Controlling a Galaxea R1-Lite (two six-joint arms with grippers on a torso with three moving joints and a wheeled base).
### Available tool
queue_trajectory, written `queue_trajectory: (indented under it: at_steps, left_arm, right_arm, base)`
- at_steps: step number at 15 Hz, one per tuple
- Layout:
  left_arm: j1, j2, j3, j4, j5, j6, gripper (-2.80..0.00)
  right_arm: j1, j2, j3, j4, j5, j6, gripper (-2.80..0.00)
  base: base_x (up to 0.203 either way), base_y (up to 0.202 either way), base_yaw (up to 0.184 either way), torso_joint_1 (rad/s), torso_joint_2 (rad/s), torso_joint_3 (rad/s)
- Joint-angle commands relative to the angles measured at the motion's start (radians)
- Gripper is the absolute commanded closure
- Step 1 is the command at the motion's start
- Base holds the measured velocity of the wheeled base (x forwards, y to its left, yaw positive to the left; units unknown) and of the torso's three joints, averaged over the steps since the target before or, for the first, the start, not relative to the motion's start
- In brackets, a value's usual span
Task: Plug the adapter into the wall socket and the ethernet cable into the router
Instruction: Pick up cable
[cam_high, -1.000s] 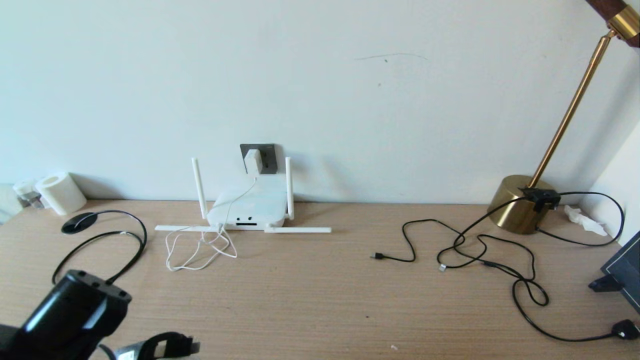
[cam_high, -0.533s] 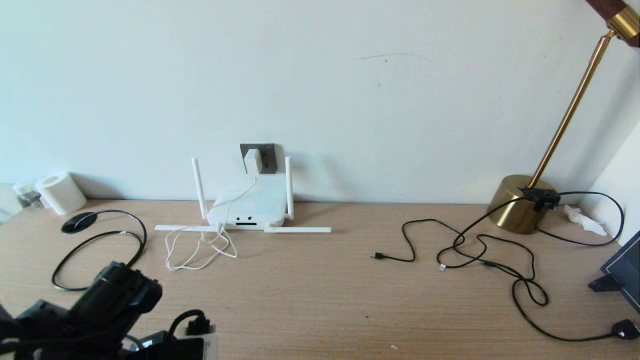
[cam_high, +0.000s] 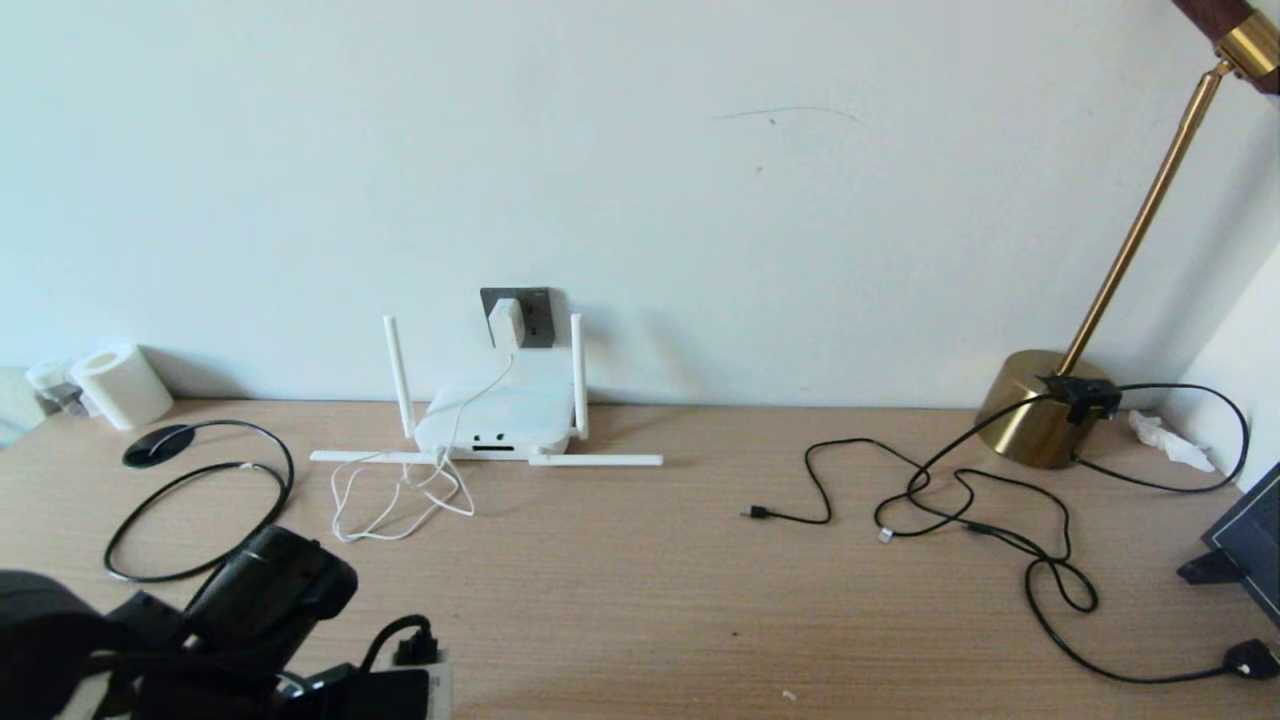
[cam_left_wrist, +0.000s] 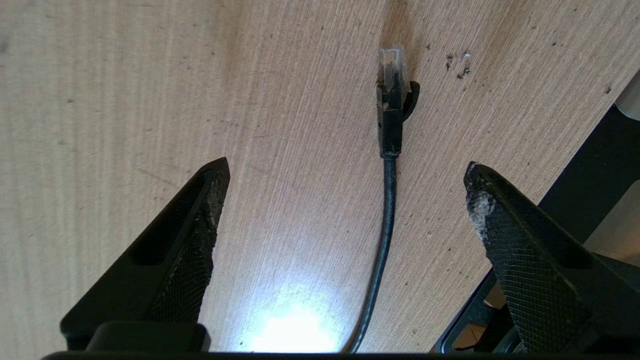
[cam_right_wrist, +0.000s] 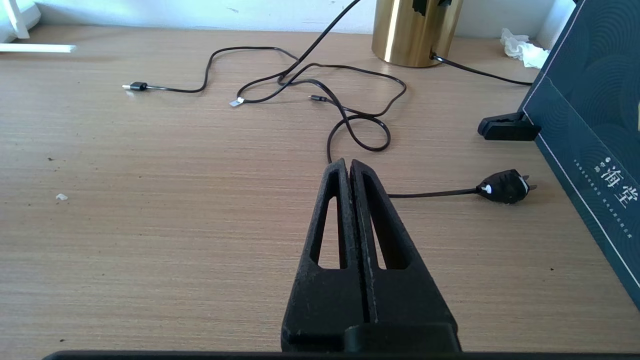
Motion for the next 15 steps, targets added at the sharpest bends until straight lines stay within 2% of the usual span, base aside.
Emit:
queue_trajectory:
  at_steps: [1, 13, 14, 15]
  left_arm:
    - [0.0, 0.022, -0.006, 0.001, 0.0, 0.005, -2.8]
    - [0.012, 0.091, -0.02, -0.021, 0.004, 0.005, -2.8]
    - [0.013, 0.091, -0.02, -0.021, 0.005, 0.005, -2.7]
    - [0.013, 0.093, -0.02, -0.021, 0.005, 0.005, 0.0]
  right_arm:
    - [0.0, 0.0, 0.0, 0.0, 0.0, 0.0, 0.0]
    - [0.0, 0.0, 0.0, 0.0, 0.0, 0.0, 0.0]
    - [0.0, 0.0, 0.0, 0.0, 0.0, 0.0, 0.0]
    - [0.0, 0.0, 0.0, 0.0, 0.0, 0.0, 0.0]
  base:
    - [0.0, 0.0, 0.0, 0.0, 0.0, 0.0]
    - [0.0, 0.0, 0.0, 0.0, 0.0, 0.0]
    - [0.0, 0.0, 0.0, 0.0, 0.0, 0.0]
    - [0.0, 0.0, 0.0, 0.0, 0.0, 0.0]
